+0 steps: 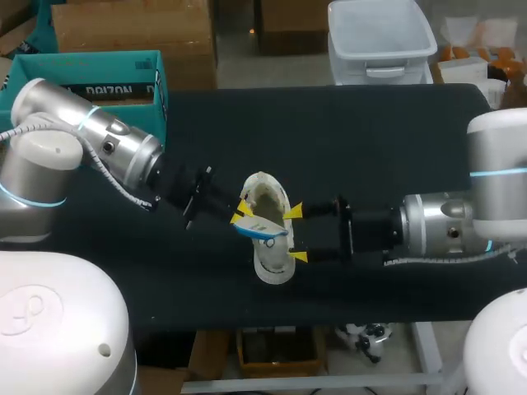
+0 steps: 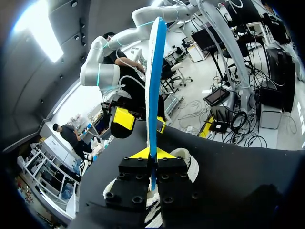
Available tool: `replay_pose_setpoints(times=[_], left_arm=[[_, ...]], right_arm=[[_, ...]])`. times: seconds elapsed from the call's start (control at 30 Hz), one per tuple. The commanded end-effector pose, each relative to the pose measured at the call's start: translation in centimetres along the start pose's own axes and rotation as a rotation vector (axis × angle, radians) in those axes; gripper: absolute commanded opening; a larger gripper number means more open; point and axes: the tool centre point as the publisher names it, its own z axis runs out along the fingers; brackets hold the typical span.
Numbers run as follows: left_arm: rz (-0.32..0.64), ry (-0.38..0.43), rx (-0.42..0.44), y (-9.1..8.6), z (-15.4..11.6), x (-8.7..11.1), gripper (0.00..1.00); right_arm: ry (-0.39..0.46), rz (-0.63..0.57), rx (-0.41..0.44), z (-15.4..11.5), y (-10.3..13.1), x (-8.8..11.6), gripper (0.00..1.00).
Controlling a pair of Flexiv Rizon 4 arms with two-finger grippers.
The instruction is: Open the shoe tongue, take the insole out of the shoe, put the insole back into the shoe, and pack the shoe into the shoebox
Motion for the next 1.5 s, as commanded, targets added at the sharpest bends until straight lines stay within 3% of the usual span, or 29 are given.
replay_pose_setpoints(times=[0.03, 0.5, 0.7, 0.9, 1.23, 1.4, 1.5], left_arm=[[0.008, -0.021, -0.005, -0.2, 0.3, 1.1, 0.0], [0.006, -0.046, -0.029, 0.3, 0.8, 2.2, 0.0], [0.001, -0.038, -0.023, 1.1, 1.1, 2.3, 0.0], [-0.008, -0.027, -0.026, 2.1, 1.4, 1.7, 0.0], [-0.028, -0.019, -0.023, 3.5, 1.5, 0.7, 0.0], [-0.035, -0.008, -0.027, 4.0, 1.5, 0.6, 0.0], [-0.038, -0.005, -0.031, 4.2, 1.5, 0.6, 0.0]], right_arm=[[0.011, 0.019, 0.028, 0.5, 1.1, -1.2, 0.41], [-0.013, 0.067, 0.039, 0.9, 1.7, -1.5, 0.45], [-0.022, 0.082, 0.043, 1.1, 2.2, -1.6, 0.4], [-0.017, 0.104, 0.047, 1.3, 2.8, -2.0, 0.27], [-0.02, 0.129, 0.048, 1.6, 3.6, -2.4, 0.22], [-0.026, 0.13, 0.052, 1.7, 4.1, -2.4, 0.0], [-0.035, 0.13, 0.057, 1.8, 4.4, -2.5, 0.0]])
